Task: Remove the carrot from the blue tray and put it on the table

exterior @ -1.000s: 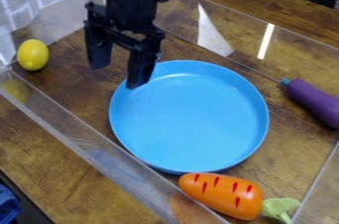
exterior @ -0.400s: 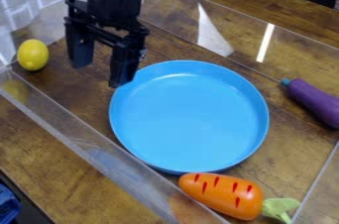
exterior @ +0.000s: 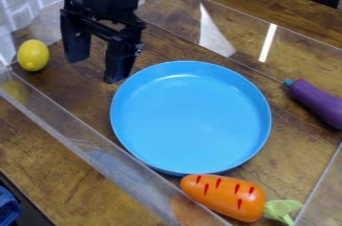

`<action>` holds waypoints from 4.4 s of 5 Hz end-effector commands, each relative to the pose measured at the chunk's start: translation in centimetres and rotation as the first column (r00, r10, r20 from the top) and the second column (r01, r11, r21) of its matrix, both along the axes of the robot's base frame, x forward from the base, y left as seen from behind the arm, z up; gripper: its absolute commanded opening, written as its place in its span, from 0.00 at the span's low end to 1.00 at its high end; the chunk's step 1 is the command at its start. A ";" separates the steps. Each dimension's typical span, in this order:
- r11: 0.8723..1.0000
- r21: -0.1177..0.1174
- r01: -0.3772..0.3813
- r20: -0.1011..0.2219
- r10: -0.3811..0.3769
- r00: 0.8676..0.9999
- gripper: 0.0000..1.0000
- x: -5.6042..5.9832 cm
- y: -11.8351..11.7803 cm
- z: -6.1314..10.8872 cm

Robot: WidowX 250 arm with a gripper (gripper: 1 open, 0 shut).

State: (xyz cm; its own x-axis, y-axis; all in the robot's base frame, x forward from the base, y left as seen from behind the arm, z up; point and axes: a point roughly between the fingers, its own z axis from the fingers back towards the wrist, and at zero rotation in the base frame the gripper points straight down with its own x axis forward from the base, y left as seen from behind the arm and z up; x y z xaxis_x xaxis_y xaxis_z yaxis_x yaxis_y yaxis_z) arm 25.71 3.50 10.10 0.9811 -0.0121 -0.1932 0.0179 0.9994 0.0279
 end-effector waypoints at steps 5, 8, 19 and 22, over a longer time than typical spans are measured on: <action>0.999 0.032 0.024 0.062 -0.026 0.998 1.00 0.8 2.8 -0.2; 0.987 0.041 0.158 0.083 -0.161 0.983 1.00 1.3 2.0 -0.4; 0.618 0.162 0.769 0.120 -0.786 0.607 1.00 -0.6 -10.3 -8.6; 0.633 0.161 0.757 0.143 -0.774 0.617 1.00 -0.2 -13.7 -9.0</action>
State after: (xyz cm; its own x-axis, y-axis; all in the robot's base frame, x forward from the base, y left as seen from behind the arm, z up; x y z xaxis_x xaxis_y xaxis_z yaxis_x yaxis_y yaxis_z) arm 26.38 -9.55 1.99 0.6455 -0.7632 -0.0290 0.7507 0.6271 0.2078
